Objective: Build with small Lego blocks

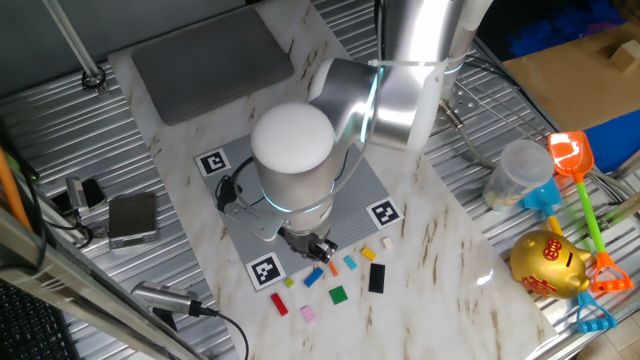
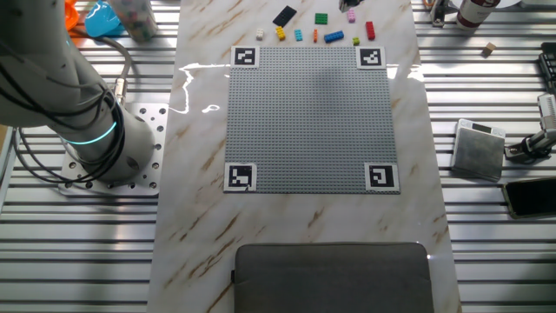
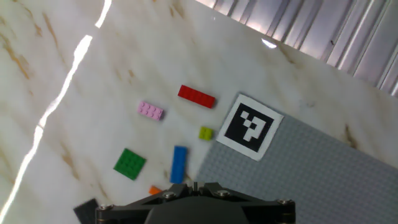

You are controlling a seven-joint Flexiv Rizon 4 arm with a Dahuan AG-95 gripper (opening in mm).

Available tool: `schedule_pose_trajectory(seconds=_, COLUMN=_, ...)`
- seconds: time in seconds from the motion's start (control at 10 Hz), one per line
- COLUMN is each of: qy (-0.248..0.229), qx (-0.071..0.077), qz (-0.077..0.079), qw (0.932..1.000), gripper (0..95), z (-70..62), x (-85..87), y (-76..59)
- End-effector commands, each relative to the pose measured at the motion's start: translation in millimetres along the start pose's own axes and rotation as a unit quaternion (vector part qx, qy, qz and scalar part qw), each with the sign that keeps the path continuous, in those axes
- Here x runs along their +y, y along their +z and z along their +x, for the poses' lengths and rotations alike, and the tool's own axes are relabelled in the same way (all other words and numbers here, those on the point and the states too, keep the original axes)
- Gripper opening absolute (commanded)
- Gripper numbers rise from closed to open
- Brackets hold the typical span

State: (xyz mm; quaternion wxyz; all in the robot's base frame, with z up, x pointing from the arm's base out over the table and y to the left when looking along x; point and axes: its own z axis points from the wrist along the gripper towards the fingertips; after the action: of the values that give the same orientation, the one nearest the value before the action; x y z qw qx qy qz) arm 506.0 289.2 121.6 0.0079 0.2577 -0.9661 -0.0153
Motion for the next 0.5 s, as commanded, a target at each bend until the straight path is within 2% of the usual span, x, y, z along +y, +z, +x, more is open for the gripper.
schedule_pose_trajectory(seconds=0.1, qy=-0.017, qx=-0.001, qz=-0.005, qw=0.9998, gripper=0.0, z=0.7, x=0.0, y=0.0)
schedule_pose_trajectory(seconds=0.2, qy=-0.023, qx=-0.005, qz=-0.009, qw=0.9997, gripper=0.0, z=0.7, x=0.0, y=0.0)
schedule_pose_trajectory(seconds=0.5, qy=-0.033, qx=-0.002, qz=-0.009, qw=0.9994, gripper=0.0, z=0.7, x=0.0, y=0.0)
